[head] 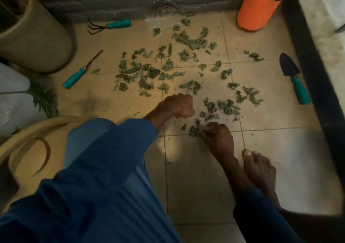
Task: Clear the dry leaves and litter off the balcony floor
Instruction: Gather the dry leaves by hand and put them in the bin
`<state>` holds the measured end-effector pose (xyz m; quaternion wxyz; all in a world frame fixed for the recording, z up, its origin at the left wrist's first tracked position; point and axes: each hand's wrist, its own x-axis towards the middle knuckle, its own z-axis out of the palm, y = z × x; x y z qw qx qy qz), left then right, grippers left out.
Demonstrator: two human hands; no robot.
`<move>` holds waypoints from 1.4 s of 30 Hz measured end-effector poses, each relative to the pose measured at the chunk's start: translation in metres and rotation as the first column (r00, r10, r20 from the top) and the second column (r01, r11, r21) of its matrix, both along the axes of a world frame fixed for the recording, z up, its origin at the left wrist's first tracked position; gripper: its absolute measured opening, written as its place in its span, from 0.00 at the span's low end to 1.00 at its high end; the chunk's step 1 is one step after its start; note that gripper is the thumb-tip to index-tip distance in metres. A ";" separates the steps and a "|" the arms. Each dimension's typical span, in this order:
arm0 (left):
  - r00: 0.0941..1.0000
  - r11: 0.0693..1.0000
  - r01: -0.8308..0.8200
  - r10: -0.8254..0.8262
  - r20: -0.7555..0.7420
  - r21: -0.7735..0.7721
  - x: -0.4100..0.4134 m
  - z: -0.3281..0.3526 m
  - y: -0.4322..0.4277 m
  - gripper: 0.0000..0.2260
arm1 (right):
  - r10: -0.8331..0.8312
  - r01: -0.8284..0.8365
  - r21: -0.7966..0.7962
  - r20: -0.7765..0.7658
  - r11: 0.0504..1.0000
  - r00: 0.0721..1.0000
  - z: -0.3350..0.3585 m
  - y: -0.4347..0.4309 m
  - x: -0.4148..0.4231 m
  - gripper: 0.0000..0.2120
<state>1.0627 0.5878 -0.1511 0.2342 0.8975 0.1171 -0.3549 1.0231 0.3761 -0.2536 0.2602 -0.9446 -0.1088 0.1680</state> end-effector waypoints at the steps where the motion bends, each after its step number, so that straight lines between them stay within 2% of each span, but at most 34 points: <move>1: 0.999 0.998 -0.047 0.048 0.012 -0.032 -0.002 0.000 0.002 0.11 | -0.006 0.006 -0.007 -0.006 1.000 1.000 0.002 0.005 -0.004 0.19; 4: 0.977 0.979 -0.195 0.199 0.072 -0.062 -0.011 -0.005 0.003 0.12 | 0.035 -0.035 -0.010 0.018 0.999 0.999 0.000 0.015 -0.003 0.13; 7: 0.985 0.987 -0.155 0.151 0.087 0.048 -0.017 -0.008 -0.002 0.16 | 0.043 -0.046 0.054 0.041 0.997 0.998 -0.002 0.011 0.005 0.08; 9: 0.985 0.987 -0.158 0.157 0.068 0.017 -0.015 -0.007 -0.005 0.15 | 0.000 -0.003 0.132 0.025 0.991 1.000 0.004 0.005 0.009 0.06; 12: 0.972 0.973 -0.222 0.226 0.062 -0.064 -0.012 -0.014 -0.007 0.14 | -0.151 0.178 0.229 -0.131 0.957 0.980 0.015 -0.001 0.018 0.05; 15: 0.941 0.930 -0.333 0.339 0.017 -0.155 -0.013 -0.020 -0.007 0.20 | -0.248 0.376 0.379 -0.345 0.845 0.905 0.028 -0.003 0.031 0.05; 17: 0.857 0.793 -0.512 0.497 -0.136 -0.329 -0.013 -0.016 -0.011 0.25 | -0.215 0.465 0.521 -0.470 0.716 0.856 0.046 0.000 0.038 0.07; 20: 0.664 0.441 -0.744 0.571 -0.483 -0.502 -0.013 -0.004 -0.018 0.33 | -0.087 0.481 0.664 -0.534 0.572 0.841 0.079 0.014 0.045 0.09; 22: 0.587 0.264 -0.804 0.502 -0.635 -0.533 -0.017 0.002 -0.021 0.36 | -0.070 0.443 0.684 -0.500 0.580 0.863 0.094 0.026 0.046 0.09; 24: 0.583 0.189 -0.798 0.483 -0.653 -0.572 -0.017 0.006 -0.022 0.35 | -0.104 0.322 0.623 -0.360 0.713 0.927 0.099 0.038 0.046 0.08; 27: 0.615 0.235 -0.753 0.581 -0.532 -0.614 -0.016 0.013 -0.022 0.26 | -0.109 0.149 0.509 -0.108 0.848 0.988 0.098 0.051 0.042 0.05; 30: 0.642 0.366 -0.723 0.670 -0.373 -0.586 -0.018 0.011 -0.016 0.20 | 0.063 -0.087 0.386 0.074 0.918 0.995 0.099 0.059 0.042 0.06; 31: 0.648 0.407 -0.716 0.690 -0.323 -0.567 -0.020 0.010 -0.013 0.19 | 0.151 -0.167 0.381 0.073 0.909 0.986 0.100 0.060 0.044 0.06; 33: 0.659 0.476 -0.701 0.717 -0.227 -0.530 -0.023 0.006 -0.005 0.16 | 0.278 -0.249 0.467 0.006 0.848 0.960 0.101 0.057 0.049 0.09; 35: 0.673 0.539 -0.685 0.726 -0.140 -0.490 -0.026 0.004 0.003 0.15 | 0.254 -0.137 0.580 -0.124 0.803 0.959 0.097 0.050 0.055 0.11; 37: 0.677 0.571 -0.678 0.731 -0.090 -0.463 -0.029 0.003 0.009 0.13 | 0.147 0.016 0.599 -0.222 0.801 0.964 0.082 0.041 0.058 0.10; 38: 0.672 0.570 -0.681 0.736 -0.081 -0.459 -0.030 0.003 0.012 0.12 | 0.096 0.031 0.547 -0.202 0.837 0.975 0.071 0.037 0.057 0.08; 39: 0.664 0.562 -0.685 0.743 -0.079 -0.464 -0.030 0.003 0.014 0.10 | 0.075 -0.019 0.437 -0.112 0.899 0.991 0.060 0.033 0.056 0.07; 41: 0.638 0.518 -0.700 0.763 -0.103 -0.492 -0.031 0.005 0.017 0.08 | 0.165 -0.173 0.200 0.057 0.964 0.985 0.042 0.028 0.047 0.07; 42: 0.622 0.486 -0.709 0.772 -0.129 -0.510 -0.031 0.007 0.018 0.08 | 0.195 -0.199 0.145 0.044 0.969 0.980 0.034 0.028 0.040 0.10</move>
